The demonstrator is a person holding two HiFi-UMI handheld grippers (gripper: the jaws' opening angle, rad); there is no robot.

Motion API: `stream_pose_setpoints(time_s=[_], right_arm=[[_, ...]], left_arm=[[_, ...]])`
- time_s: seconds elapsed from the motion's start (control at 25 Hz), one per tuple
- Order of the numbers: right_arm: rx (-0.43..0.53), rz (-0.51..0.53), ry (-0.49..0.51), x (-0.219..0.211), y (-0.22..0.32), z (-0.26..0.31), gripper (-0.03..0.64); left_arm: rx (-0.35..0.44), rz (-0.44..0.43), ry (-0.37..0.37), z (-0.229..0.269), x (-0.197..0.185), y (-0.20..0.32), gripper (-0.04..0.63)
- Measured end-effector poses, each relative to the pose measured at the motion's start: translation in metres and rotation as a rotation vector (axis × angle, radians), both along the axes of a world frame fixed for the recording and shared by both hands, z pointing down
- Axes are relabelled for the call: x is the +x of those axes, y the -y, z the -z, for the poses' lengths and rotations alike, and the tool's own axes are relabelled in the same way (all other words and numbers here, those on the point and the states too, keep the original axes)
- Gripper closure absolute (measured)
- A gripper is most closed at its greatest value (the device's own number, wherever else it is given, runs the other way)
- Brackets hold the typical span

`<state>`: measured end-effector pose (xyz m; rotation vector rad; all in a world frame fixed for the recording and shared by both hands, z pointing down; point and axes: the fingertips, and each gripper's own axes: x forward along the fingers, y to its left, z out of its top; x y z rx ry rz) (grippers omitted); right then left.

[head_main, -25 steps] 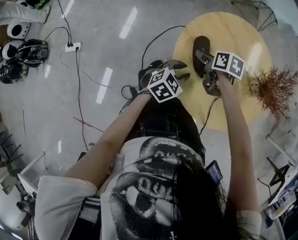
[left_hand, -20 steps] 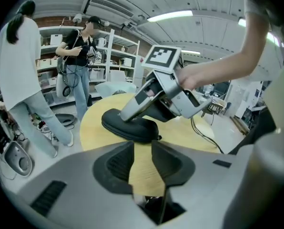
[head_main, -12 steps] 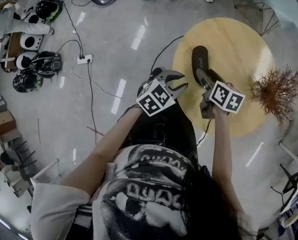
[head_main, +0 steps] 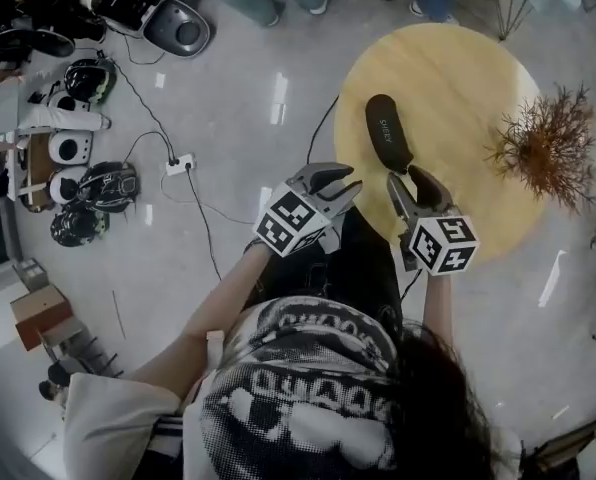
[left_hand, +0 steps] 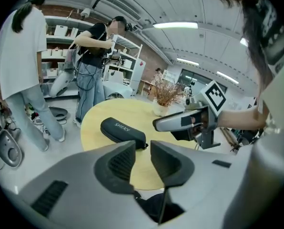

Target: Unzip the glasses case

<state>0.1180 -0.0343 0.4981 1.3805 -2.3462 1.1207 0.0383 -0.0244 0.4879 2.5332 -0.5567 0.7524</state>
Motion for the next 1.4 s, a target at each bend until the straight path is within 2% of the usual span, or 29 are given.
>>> stream_pose_setpoints(time_s=[0.2, 0.44, 0.72, 0.84, 1.12, 1.36, 1.4], right_arm=[[0.038, -0.091, -0.041, -0.006, -0.013, 0.012, 0.431], [0.078, -0.195, -0.099, -0.049, -0.028, 0.034, 0.431], [0.153, -0.319, -0.126, -0.130, -0.048, 0.053, 0.431], [0.172, -0.364, -0.152, -0.159, -0.053, 0.065, 0.431], [0.178, -0.412, -0.211, -0.206, -0.075, 0.085, 0.454], [0.190, -0.439, -0.240, -0.201, -0.093, 0.091, 0.502], [0.192, -0.447, -0.242, -0.197, -0.096, 0.093, 0.526]], left_arm=[[0.016, -0.094, -0.036, 0.013, -0.004, 0.003, 0.492], [0.044, -0.229, -0.082, 0.036, -0.036, 0.001, 0.491], [0.111, -0.340, -0.103, 0.038, -0.122, -0.013, 0.491], [0.143, -0.389, -0.123, 0.047, -0.146, -0.012, 0.491], [0.164, -0.480, -0.196, 0.070, -0.171, -0.028, 0.491], [0.175, -0.519, -0.215, 0.073, -0.160, -0.050, 0.491], [0.181, -0.522, -0.215, 0.074, -0.158, -0.053, 0.492]])
